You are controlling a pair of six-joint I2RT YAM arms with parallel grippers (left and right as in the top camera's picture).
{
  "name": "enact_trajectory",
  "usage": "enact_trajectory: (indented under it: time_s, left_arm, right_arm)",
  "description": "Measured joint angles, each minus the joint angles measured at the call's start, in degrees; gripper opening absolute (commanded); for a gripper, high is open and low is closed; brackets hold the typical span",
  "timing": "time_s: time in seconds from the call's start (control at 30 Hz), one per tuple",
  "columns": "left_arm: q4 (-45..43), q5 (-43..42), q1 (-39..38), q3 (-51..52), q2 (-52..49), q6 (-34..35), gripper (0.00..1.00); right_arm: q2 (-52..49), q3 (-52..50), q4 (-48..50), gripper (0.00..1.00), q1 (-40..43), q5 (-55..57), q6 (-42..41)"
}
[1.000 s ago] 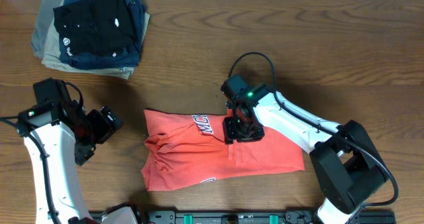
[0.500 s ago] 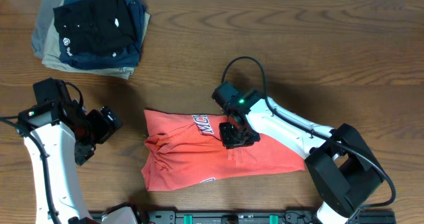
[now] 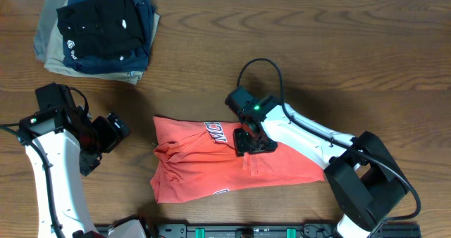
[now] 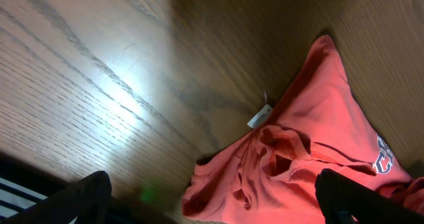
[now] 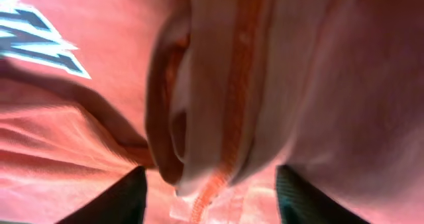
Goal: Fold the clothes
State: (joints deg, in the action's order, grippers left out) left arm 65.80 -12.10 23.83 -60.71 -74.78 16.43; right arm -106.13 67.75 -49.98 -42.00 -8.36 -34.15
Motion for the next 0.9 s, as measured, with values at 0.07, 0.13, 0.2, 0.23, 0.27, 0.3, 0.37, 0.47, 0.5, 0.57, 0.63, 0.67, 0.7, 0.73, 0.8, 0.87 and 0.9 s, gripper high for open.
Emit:
enact_trajectory:
  time_s: [0.07,0.13,0.2,0.23,0.27,0.3,0.37,0.47,0.5,0.57,0.63,0.67,0.7,0.73,0.8,0.87,0.9]
  left_arm:
    - [0.00,0.00,-0.02,0.00,0.00,0.00,0.99]
    - [0.00,0.00,-0.02,0.00,0.00,0.00,0.99]
    - [0.00,0.00,-0.02,0.00,0.00,0.00,0.99]
    - [0.00,0.00,-0.02,0.00,0.00,0.00,0.99]
    - [0.00,0.00,-0.02,0.00,0.00,0.00,0.99]
    - [0.00,0.00,-0.02,0.00,0.00,0.00,0.99]
    - [0.00,0.00,-0.02,0.00,0.00,0.00,0.99]
    - [0.00,0.00,-0.02,0.00,0.00,0.00,0.99]
    - [0.00,0.00,-0.02,0.00,0.00,0.00,0.99]
    - [0.00,0.00,-0.02,0.00,0.00,0.00,0.99]
    - [0.00,0.00,-0.02,0.00,0.00,0.00,0.99]
    - [-0.02,0.00,-0.02,0.00,0.00,0.00,0.99]
    - [0.00,0.00,-0.02,0.00,0.00,0.00,0.99]
    - [0.00,0.00,-0.02,0.00,0.00,0.00,0.99]
    - [0.00,0.00,-0.02,0.00,0.00,0.00,0.99]
    - [0.00,0.00,-0.02,0.00,0.00,0.00,0.99]
    - [0.00,0.00,-0.02,0.02,0.00,0.00,0.99]
  right_arm:
    - [0.00,0.00,0.68,0.62,-0.09,0.22,0.00]
    - [0.00,0.00,1.01,0.59,-0.55,0.46,-0.13]
    - [0.00,0.02,1.11,0.50,-1.03,0.55,-0.42]
    - [-0.02,0.00,1.11,0.45,-1.07,0.72,-0.74]
    - [-0.09,0.00,1.16,0.43,-1.07,0.98,-1.01]
    - [-0.28,0.00,1.16,0.39,-1.05,1.60,-1.49]
    - [-0.98,0.02,1.22,0.30,-1.03,2.19,-1.84]
    - [-2.84,0.07,1.09,0.21,-1.05,2.86,-2.67]
    - [-2.95,0.28,0.94,0.17,-1.03,2.91,-2.78]
    - [-2.99,0.39,0.68,0.02,-1.03,3.54,-2.93]
    - [-3.02,0.46,0.37,0.01,-1.01,3.87,-3.02]
    - [-3.02,0.55,0.15,0.01,-1.01,3.93,-3.19]
    - [-3.04,0.68,-0.11,0.01,-1.01,3.96,-3.21]
    - [-3.15,0.87,-0.57,0.01,-1.01,3.96,-3.21]
    - [-3.52,1.51,-1.88,0.01,-0.98,3.91,-3.19]
    - [-4.09,2.67,-4.33,0.01,-0.94,3.89,-3.19]
    - [-4.15,3.08,-5.66,0.01,-0.87,3.89,-3.15]
